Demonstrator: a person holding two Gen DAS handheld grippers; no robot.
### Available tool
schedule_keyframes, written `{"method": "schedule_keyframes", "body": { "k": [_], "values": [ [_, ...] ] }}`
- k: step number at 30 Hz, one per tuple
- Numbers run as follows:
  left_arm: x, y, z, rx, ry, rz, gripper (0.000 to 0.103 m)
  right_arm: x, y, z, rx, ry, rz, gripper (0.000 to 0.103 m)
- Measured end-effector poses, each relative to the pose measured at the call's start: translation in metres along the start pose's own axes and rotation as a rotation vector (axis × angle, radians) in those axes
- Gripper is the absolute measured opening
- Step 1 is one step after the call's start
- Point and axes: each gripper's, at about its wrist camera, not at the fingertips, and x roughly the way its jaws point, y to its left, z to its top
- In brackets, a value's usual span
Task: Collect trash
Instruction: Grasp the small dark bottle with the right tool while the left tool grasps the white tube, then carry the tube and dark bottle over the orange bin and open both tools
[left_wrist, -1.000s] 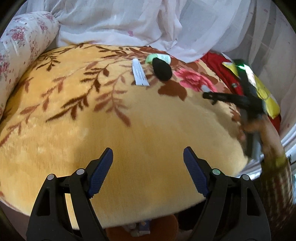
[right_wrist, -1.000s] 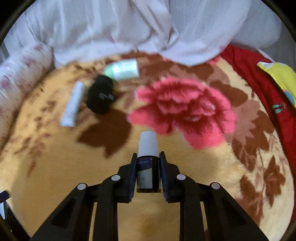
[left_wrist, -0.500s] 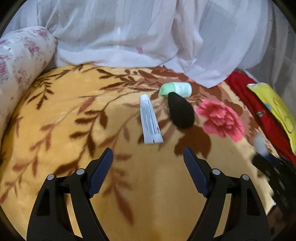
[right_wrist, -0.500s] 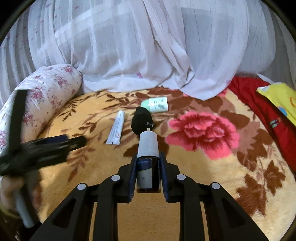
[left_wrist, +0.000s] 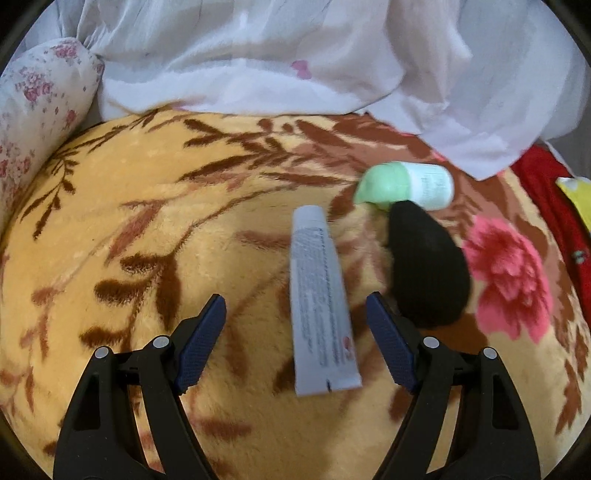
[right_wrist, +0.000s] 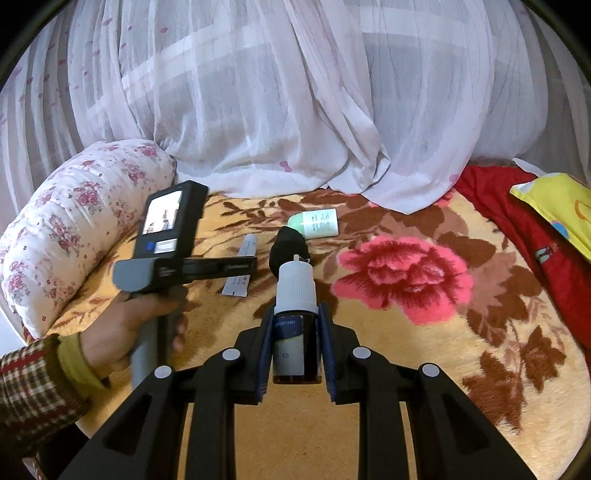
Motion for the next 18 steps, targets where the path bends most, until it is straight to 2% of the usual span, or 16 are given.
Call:
{"method": "schedule_keyframes", "body": {
  "k": [5,7,9,10,18],
  "values": [
    [0.012,0.003,0.005,0.000,0.030,0.027,0.063,0.000,0.002,-0.001,-0.003,0.004,0.016,0.023],
    [0.015,0.002,0.008,0.010,0.036,0.035,0.054,0.000,0.004,-0.001,-0.003,0.005,0.024,0.023],
    [0.017,0.002,0.010,0.021,0.038,0.027,0.036,0.000,0.006,-0.002,-0.007,0.005,0.028,0.023],
    [0.017,0.002,0.010,0.025,0.039,0.022,0.033,0.000,0.007,-0.002,-0.008,0.006,0.029,0.023],
    [0.008,0.011,0.007,0.018,0.029,-0.040,0.024,0.001,0.007,-0.003,-0.002,0.002,0.027,0.023]
  ]
}}
